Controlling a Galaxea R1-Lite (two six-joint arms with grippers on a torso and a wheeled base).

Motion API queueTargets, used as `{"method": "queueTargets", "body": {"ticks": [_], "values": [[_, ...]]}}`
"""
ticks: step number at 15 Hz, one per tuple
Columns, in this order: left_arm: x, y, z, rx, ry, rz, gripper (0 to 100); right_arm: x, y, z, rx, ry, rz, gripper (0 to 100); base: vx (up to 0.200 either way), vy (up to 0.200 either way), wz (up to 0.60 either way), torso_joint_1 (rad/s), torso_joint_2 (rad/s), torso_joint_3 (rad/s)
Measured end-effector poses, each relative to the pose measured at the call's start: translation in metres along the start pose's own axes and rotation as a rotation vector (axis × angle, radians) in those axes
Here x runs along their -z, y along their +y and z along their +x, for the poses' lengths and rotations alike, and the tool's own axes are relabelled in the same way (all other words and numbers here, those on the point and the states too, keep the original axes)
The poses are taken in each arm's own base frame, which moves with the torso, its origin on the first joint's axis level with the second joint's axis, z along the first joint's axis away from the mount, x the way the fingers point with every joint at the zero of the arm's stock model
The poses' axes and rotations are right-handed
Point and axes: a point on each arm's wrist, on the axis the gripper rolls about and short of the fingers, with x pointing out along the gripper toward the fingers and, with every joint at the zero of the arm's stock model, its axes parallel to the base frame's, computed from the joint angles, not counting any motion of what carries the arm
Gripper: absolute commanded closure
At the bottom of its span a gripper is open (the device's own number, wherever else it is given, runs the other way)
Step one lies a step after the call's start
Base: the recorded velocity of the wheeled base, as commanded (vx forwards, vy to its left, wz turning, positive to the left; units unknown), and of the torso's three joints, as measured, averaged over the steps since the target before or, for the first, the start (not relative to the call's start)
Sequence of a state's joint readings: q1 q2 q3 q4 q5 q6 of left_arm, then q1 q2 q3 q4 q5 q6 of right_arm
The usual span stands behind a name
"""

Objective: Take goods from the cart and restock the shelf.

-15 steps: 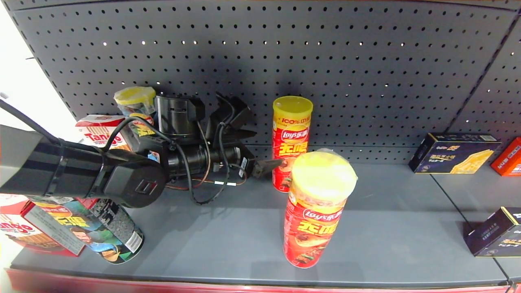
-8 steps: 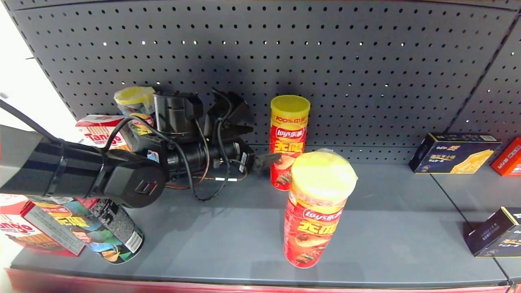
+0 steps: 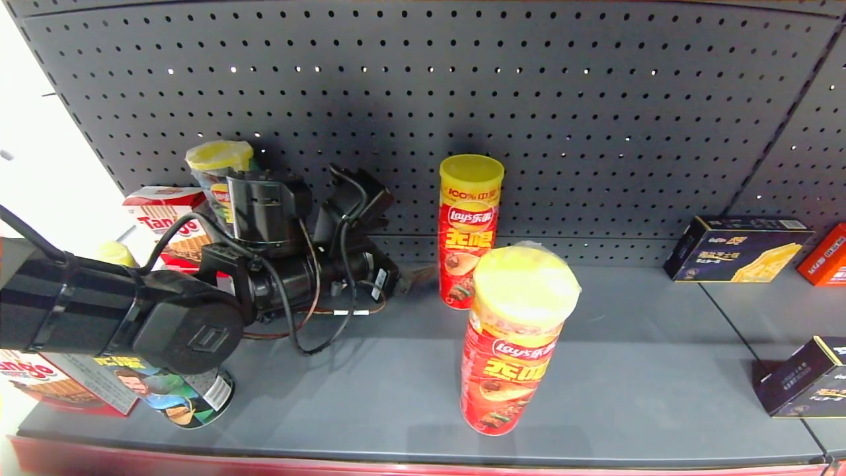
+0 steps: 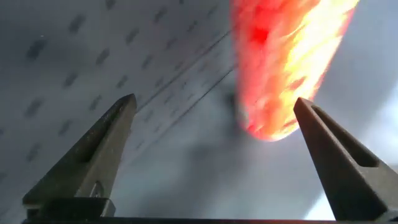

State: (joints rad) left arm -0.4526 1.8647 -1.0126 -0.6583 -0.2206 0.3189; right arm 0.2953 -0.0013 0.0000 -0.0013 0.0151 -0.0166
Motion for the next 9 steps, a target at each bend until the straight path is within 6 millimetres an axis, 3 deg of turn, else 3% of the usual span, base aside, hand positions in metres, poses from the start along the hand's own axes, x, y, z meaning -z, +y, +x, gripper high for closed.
{"method": "queueTargets", "body": {"ticks": [4,9], "values": [[-0.002,-0.001,0.004,-0.122,0.037,0.003,0,0.000,0.000,0.000,0.000,0.000,-0.001,0,0.000,0.000,0.00,0.000,0.00,0.000],[-0.001,-0.004,0.020,-0.120,0.034,0.003,0,0.000,0.000,0.000,0.000,0.000,0.000,0,0.000,0.000,0.00,0.000,0.00,0.000]]}}
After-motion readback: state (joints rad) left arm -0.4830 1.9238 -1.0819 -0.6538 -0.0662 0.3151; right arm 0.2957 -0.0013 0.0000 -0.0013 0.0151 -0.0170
